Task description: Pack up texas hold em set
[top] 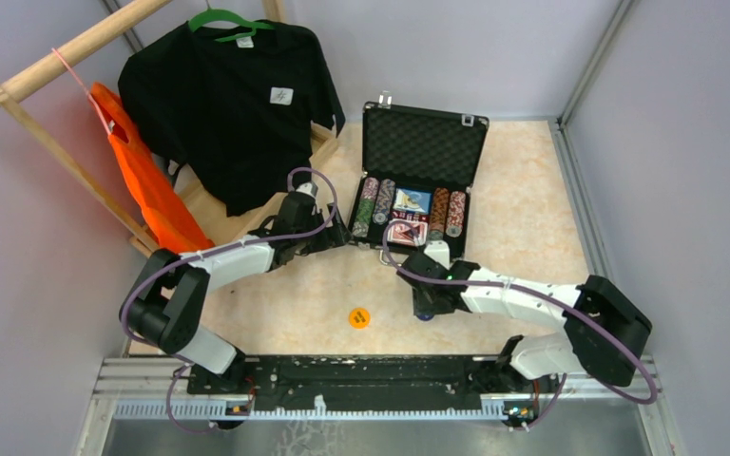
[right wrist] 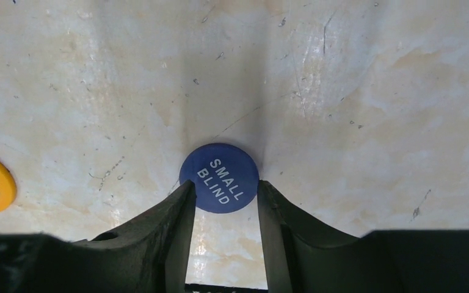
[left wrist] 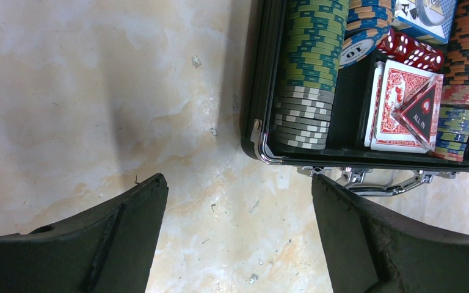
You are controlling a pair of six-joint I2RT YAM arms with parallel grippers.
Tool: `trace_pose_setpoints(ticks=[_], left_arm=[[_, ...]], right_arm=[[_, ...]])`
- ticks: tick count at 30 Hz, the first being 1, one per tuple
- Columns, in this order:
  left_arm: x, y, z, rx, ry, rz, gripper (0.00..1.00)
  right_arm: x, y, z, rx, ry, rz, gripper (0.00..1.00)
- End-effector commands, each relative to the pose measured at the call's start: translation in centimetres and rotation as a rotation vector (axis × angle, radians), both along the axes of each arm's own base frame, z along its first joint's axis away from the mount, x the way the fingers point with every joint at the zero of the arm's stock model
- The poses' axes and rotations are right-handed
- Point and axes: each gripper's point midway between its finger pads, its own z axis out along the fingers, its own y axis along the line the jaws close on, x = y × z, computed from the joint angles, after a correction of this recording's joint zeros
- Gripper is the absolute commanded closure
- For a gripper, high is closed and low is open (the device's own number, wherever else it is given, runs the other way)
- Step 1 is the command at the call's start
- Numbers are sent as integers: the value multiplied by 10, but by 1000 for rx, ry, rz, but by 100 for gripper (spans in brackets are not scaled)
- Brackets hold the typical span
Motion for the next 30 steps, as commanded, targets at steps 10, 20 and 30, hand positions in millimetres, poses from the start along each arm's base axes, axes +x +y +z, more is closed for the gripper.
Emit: trace_pose_setpoints(ticks=[10,20,30], left_arm=[[5,-7,7,-20,-23,-15,8],[5,-7,7,-19,-23,-14,8],[5,-7,5,-17,-19,-15,8]], right_arm=[[16,13,25,12,-48,32,34],[7,7,8,-74,-9,40,34],[5,18,7,-39,-7,60,39]])
